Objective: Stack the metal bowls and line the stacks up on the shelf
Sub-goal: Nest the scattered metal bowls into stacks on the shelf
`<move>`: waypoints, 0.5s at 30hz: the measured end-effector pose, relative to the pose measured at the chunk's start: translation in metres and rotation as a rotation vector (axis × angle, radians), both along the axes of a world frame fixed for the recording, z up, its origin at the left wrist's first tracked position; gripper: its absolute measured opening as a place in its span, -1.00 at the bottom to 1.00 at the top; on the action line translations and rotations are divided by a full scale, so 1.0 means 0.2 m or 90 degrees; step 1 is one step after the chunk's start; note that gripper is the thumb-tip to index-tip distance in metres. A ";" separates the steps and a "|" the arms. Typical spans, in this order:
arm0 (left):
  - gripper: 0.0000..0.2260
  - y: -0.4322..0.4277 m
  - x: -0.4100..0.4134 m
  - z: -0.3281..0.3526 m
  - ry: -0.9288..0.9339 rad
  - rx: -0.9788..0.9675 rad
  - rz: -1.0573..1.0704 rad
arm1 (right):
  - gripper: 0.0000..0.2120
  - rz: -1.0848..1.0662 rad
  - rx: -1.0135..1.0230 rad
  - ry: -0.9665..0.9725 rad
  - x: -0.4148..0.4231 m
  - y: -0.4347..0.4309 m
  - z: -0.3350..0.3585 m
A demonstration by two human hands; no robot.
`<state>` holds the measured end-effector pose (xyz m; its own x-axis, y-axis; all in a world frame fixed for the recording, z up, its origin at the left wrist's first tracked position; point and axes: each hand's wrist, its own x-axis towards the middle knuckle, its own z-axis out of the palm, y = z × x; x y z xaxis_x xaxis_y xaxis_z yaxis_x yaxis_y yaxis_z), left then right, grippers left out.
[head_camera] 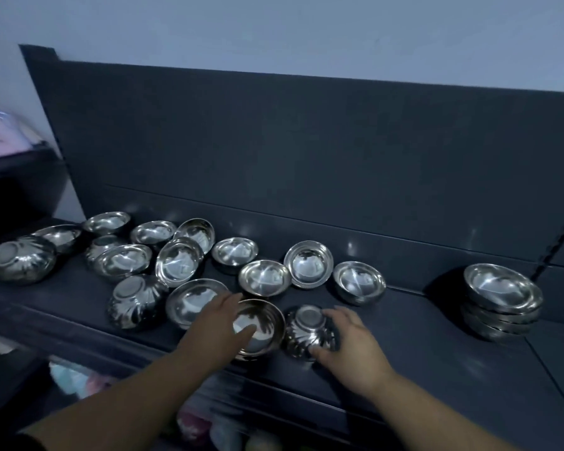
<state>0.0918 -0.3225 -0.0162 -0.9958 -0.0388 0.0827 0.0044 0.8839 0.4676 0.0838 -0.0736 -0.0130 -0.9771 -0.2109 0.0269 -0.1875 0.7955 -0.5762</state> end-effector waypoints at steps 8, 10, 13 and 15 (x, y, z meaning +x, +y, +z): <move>-0.40 -0.08 0.05 -0.08 0.071 0.003 -0.070 | 0.04 0.020 0.084 -0.082 -0.09 -0.13 -0.04; -0.28 -0.09 0.05 -0.09 0.054 0.001 -0.092 | 0.09 0.020 0.096 -0.099 -0.11 -0.14 -0.07; -0.11 -0.09 0.05 -0.09 0.040 -0.057 -0.119 | 0.08 0.020 0.115 -0.091 -0.13 -0.13 -0.11; -0.07 -0.07 0.04 -0.08 0.034 -0.114 -0.144 | 0.06 0.023 0.128 -0.076 -0.13 -0.12 -0.11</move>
